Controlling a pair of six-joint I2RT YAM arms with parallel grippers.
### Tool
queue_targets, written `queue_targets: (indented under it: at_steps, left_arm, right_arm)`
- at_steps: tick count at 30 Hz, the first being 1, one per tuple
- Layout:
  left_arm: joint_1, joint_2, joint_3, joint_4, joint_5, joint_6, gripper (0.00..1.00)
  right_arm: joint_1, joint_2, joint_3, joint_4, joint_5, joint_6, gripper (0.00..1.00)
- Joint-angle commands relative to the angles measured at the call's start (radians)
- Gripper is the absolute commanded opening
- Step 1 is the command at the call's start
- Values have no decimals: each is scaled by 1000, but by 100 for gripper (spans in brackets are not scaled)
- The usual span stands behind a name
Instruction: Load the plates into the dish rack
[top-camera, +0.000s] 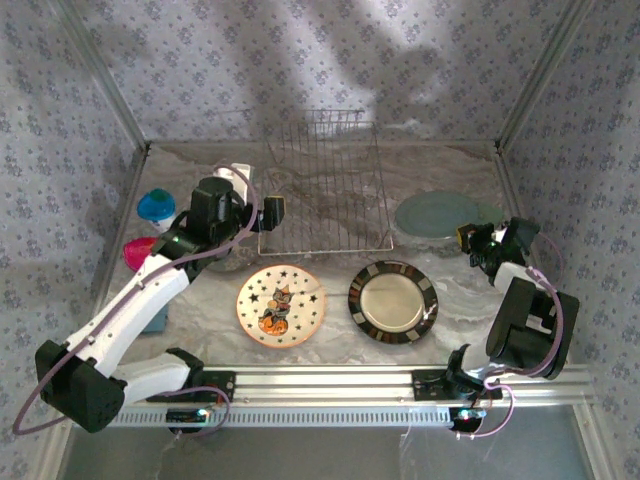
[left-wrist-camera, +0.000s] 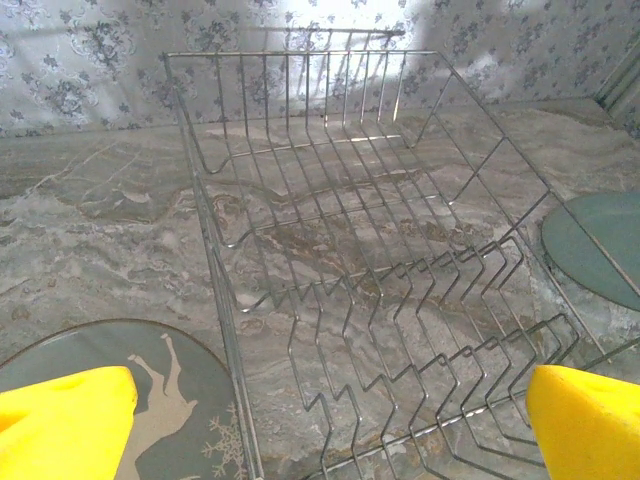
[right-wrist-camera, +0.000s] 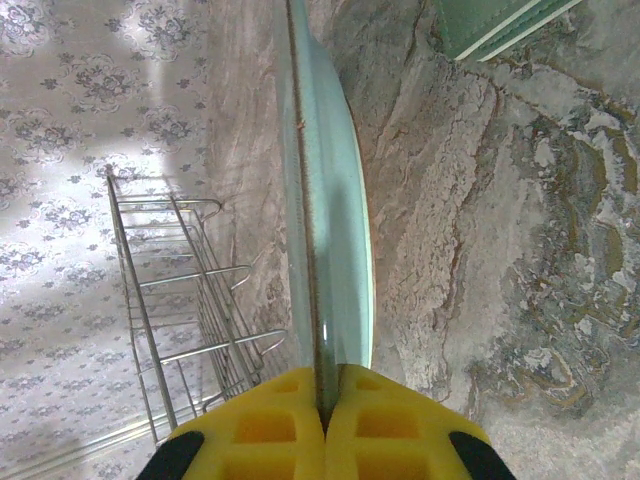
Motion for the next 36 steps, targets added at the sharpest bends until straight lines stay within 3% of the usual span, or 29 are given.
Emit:
queue_targets:
  at_steps: [1,19,27,36]
  left_arm:
    - [-8,21,30,0,7,-17,99]
    - [-8,59,72,4,73,-81,99]
    - [-20,148,168,-5,186,-286,100]
    - [-80,304,312,-22,230,-565,99]
  right_arm:
    - [-9,-45,60,74,-71,21,0]
    - [-9,-118,99,35,-69,18,0]
    - [-9,-154,129,8,-55,35,0]
    - [-9,-210,174,-21,-30,71,0]
